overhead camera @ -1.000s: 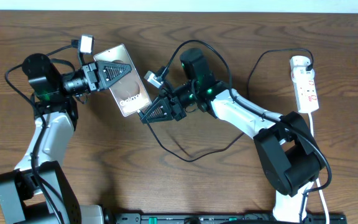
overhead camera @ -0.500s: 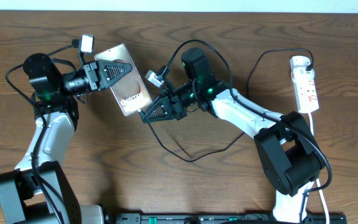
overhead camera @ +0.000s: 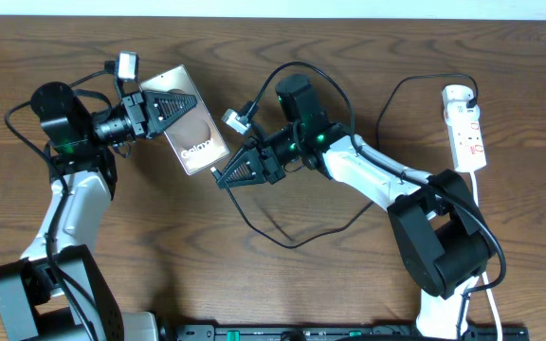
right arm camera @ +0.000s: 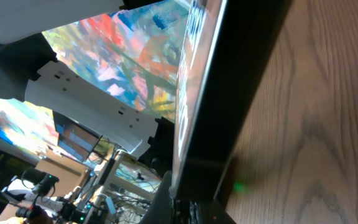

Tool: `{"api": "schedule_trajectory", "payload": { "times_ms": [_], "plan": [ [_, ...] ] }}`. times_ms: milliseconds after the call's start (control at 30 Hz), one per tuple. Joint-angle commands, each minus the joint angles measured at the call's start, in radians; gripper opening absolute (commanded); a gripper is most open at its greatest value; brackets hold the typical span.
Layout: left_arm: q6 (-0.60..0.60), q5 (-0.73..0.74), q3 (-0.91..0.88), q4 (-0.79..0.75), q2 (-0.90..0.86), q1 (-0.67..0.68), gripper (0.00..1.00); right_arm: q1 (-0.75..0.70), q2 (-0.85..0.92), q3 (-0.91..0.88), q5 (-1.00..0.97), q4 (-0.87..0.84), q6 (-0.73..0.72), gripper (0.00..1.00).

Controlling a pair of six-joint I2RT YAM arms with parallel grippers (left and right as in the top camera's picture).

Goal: Plug charger to phone and switch on socket

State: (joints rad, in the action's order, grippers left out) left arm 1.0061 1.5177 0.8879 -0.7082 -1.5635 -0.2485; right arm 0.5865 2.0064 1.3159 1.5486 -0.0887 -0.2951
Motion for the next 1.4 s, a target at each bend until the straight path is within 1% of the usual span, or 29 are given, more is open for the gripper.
{"api": "schedule_trajectory", "payload": {
  "times_ms": [0,300,633,1367],
  "plan": [
    [0.013,0.024,0.011,-0.012,0.001,-0.004,0.08,-0.008,-0.019,0.011,0.013,0.002,0.023,0.01],
    [-0.021,0.046,0.011,-0.011,0.001,-0.003,0.07,-0.010,-0.019,0.011,0.013,-0.002,0.023,0.01],
    [-0.022,0.037,0.011,-0.012,0.001,0.026,0.07,-0.011,-0.019,0.011,0.013,-0.013,0.019,0.01],
    [-0.033,0.034,0.011,-0.011,0.001,0.026,0.07,-0.011,-0.019,0.011,0.013,-0.036,-0.001,0.01]
  ]
}}
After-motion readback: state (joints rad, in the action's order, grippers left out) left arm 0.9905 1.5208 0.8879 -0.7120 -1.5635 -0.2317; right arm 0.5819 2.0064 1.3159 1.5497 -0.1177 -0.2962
